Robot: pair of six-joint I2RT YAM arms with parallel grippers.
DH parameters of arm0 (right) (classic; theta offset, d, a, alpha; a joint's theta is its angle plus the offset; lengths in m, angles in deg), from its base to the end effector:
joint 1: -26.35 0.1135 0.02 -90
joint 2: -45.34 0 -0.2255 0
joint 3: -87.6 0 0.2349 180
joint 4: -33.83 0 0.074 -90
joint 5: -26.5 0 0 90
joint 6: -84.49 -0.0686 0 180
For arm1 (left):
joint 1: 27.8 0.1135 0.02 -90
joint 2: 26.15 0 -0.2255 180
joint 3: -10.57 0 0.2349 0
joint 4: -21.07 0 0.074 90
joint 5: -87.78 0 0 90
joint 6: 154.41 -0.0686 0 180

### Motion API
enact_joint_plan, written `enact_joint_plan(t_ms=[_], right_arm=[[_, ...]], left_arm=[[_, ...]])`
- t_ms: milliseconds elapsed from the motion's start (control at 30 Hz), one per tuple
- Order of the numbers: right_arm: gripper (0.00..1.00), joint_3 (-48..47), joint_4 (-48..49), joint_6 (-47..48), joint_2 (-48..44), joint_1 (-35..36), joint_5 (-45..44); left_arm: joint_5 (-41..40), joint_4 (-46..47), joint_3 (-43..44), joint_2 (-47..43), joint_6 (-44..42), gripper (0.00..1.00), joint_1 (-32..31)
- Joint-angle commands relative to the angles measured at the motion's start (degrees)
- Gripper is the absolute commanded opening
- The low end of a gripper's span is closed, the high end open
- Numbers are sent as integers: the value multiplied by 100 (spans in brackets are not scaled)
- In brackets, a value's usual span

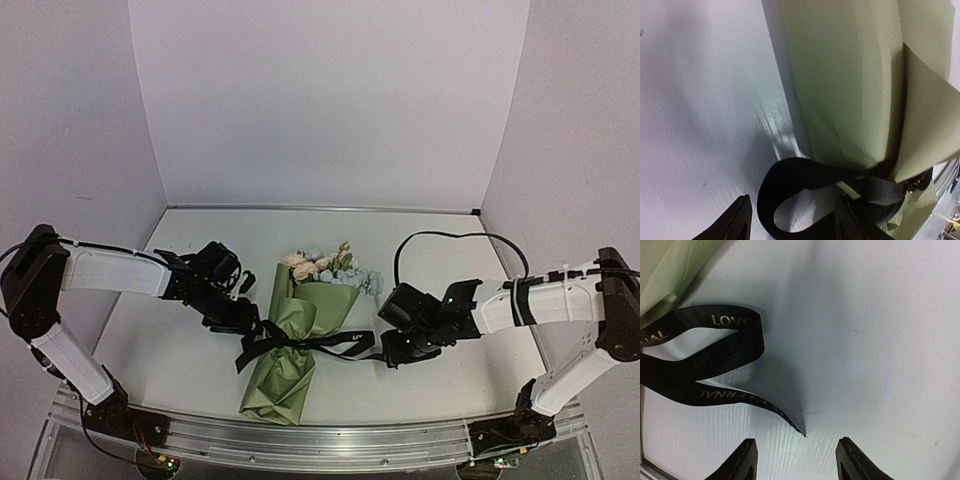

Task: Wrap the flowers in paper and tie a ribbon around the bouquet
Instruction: Tie the half-tied ribbon around the folded bouquet.

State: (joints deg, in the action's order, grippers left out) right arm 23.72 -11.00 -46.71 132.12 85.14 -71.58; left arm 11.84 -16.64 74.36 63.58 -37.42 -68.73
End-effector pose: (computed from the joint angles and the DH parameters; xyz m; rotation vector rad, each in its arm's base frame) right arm 0.1520 0.2323 0.1159 -0.3856 2.7439 0.2919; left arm 0.2101 -0.2043 0.1103 0.4233 2.7914 -0.6577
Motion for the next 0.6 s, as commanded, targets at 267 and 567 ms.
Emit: enact_joint_plan(t_ms=[267, 567], right_arm=[[58, -183, -90, 35, 181, -233, -22], [58, -295, -136, 36, 242, -280, 65]], left_arm=[[-1908, 275, 752, 902, 182, 48, 169], [-2046, 320, 849, 985, 303, 46, 396]])
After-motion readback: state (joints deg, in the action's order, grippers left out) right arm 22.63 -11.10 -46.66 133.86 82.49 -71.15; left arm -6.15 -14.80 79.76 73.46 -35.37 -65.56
